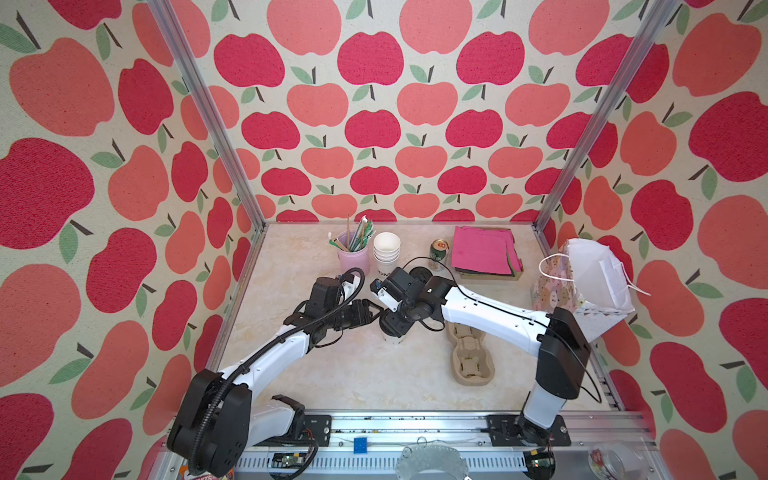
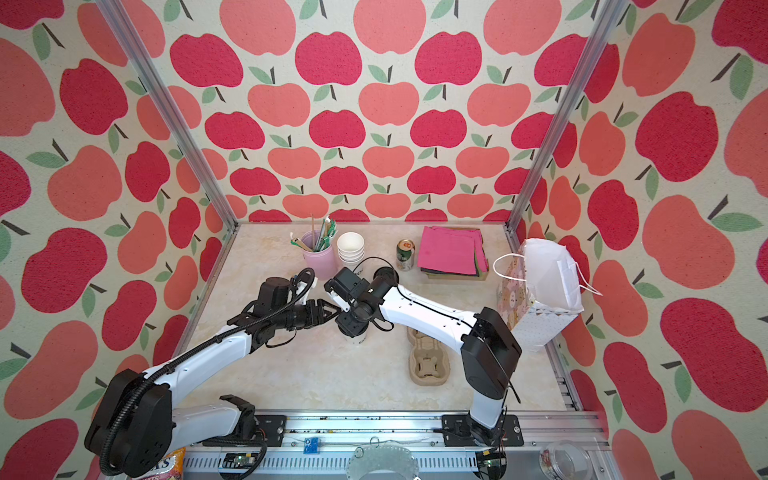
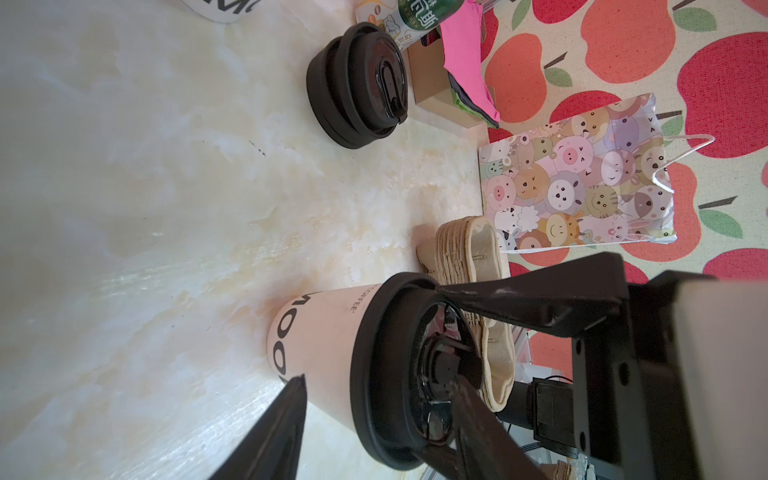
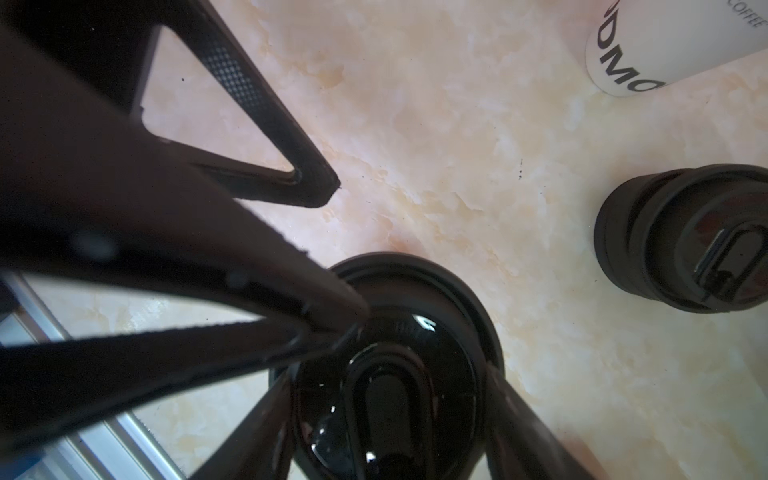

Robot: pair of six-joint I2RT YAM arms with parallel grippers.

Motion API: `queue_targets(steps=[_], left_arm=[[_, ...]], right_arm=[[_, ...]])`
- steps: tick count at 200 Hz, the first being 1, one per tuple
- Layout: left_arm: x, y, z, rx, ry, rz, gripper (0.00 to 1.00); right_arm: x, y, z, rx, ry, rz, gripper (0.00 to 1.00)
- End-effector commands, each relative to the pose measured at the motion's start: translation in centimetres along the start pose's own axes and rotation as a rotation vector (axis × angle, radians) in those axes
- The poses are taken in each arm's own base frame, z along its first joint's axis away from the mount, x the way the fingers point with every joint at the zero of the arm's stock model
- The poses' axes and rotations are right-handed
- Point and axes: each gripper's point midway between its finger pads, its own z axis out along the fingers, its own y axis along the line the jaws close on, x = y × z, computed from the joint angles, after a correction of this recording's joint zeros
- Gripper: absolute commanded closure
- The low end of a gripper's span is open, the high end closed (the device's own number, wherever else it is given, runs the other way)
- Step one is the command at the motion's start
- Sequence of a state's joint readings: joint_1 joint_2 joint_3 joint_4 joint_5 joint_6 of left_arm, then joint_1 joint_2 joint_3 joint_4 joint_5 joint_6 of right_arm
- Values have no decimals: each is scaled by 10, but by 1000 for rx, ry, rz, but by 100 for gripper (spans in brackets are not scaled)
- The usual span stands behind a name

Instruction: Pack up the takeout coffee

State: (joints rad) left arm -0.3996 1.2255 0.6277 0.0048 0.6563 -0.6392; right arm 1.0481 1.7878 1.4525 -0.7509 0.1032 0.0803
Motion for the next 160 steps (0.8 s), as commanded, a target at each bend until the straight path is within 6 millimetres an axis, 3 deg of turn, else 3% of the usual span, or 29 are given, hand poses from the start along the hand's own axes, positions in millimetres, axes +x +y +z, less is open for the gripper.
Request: queue_targets(steps=[1, 76, 160], left_arm=[[2, -6, 5, 25, 31, 9, 42], [32, 19, 26, -126, 200, 15, 43], [40, 40, 19, -273, 232, -5, 45]], right_arm=[[118, 15, 53, -58, 457, 11, 44], [112, 14, 51, -54, 447, 5, 43], [92, 10, 42, -54, 367, 32, 41]])
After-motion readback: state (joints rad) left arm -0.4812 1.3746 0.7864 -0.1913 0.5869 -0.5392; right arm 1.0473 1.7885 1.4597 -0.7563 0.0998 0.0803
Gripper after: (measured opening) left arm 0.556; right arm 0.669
